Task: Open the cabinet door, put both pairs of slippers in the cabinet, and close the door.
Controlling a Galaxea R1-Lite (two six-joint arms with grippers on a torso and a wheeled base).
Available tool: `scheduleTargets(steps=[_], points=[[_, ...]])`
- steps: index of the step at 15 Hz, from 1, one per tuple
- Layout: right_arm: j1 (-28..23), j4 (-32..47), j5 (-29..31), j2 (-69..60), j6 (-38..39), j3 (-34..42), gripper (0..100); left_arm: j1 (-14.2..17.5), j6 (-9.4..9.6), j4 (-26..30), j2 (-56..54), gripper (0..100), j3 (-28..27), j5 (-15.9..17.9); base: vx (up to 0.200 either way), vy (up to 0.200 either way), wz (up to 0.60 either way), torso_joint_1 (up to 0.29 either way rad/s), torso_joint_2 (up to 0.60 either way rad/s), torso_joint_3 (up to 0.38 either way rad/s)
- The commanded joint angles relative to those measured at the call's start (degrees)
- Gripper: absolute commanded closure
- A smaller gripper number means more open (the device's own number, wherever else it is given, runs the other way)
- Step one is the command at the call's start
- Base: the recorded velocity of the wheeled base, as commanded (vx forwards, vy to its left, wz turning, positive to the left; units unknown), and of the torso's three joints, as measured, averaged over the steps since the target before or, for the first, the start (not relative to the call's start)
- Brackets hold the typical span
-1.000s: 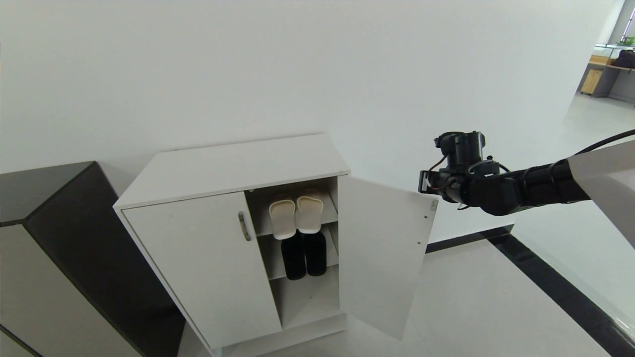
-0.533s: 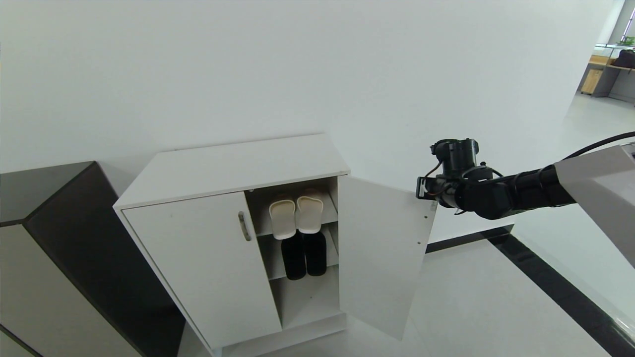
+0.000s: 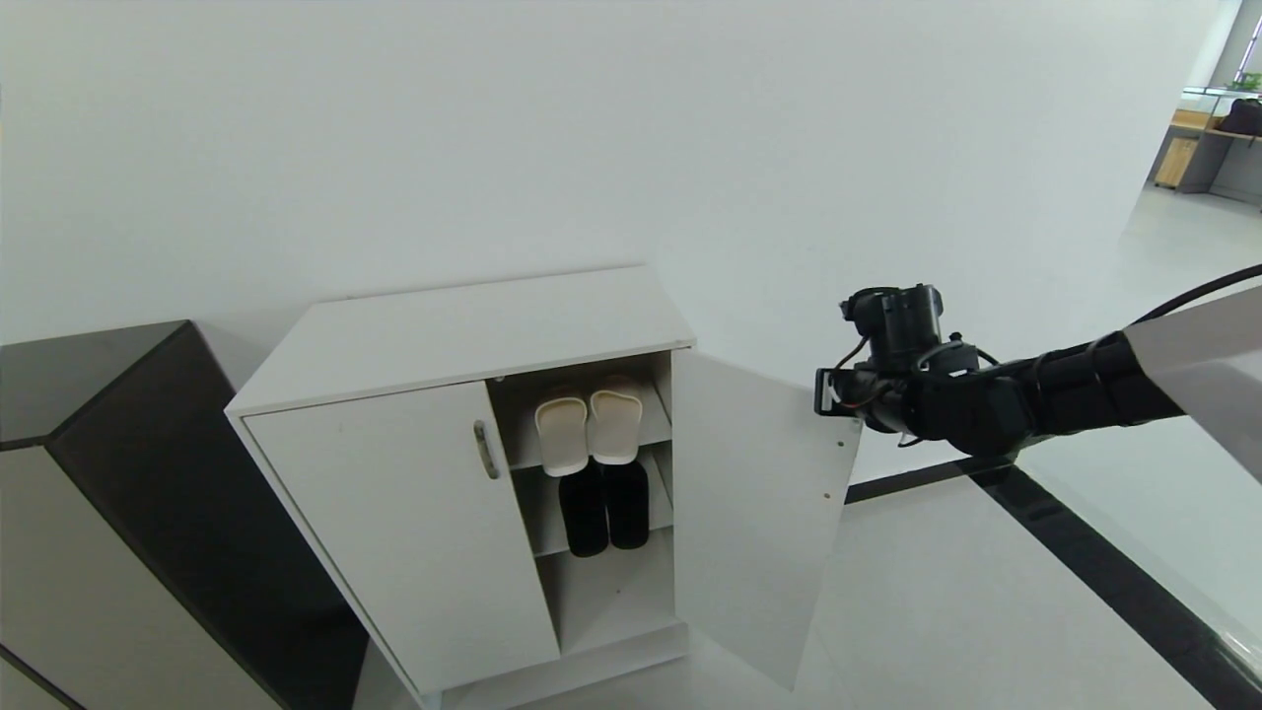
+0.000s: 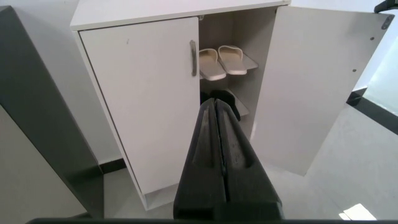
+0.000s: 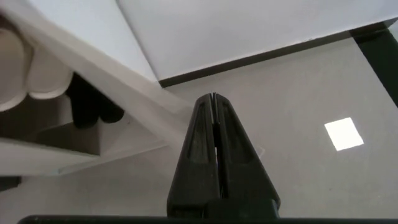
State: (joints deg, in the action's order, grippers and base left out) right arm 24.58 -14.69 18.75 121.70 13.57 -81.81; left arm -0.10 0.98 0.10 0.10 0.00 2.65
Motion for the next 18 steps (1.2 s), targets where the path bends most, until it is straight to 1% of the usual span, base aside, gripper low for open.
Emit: scheduleTargets(steps=[1, 3, 5, 6, 9, 11, 15, 18], points=[[4.6, -0.87, 0.15, -6.91, 0.05, 4.73, 100, 0.01, -0.1, -0.01, -0.01, 100, 0.0, -0.01, 0.0, 0.0, 0.0, 0.0, 0.0, 0.0], [8.12, -1.31, 0.24, -10.96, -0.03, 7.19, 100, 0.01, -0.1, -0.01, -0.01, 100, 0.0, -0.01, 0.0, 0.0, 0.0, 0.0, 0.0, 0.0], [8.38, -1.31, 0.24, -11.4, -0.21, 7.28, 100, 0.01, -0.01, -0.01, -0.01, 100, 0.0, -0.01, 0.0, 0.0, 0.0, 0.0, 0.0, 0.0], [7.5, -1.31, 0.24, -10.34, -0.3, 6.84, 100, 0.01, -0.01, -0.01, -0.01, 100, 0.0, -0.01, 0.0, 0.0, 0.0, 0.0, 0.0, 0.0], [1.62, -1.39, -0.03, -4.1, -0.3, 2.71, 100, 0.01, -0.1, -0.01, -0.01, 100, 0.0, -0.01, 0.0, 0.0, 0.0, 0.0, 0.0, 0.0], [-0.05, -1.31, -0.2, -1.11, -0.21, 0.86, 100, 0.01, -0.1, -0.01, -0.01, 100, 0.0, -0.01, 0.0, 0.0, 0.0, 0.0, 0.0, 0.0], [0.21, -1.31, -0.2, 0.65, -0.03, 1.04, 100, 0.01, -0.01, -0.01, -0.01, 100, 0.0, -0.01, 0.0, 0.0, 0.0, 0.0, 0.0, 0.0], [2.05, -1.31, -0.12, 0.12, 0.05, 2.53, 100, 0.01, -0.1, -0.01, -0.01, 100, 0.0, -0.01, 0.0, 0.0, 0.0, 0.0, 0.0, 0.0]])
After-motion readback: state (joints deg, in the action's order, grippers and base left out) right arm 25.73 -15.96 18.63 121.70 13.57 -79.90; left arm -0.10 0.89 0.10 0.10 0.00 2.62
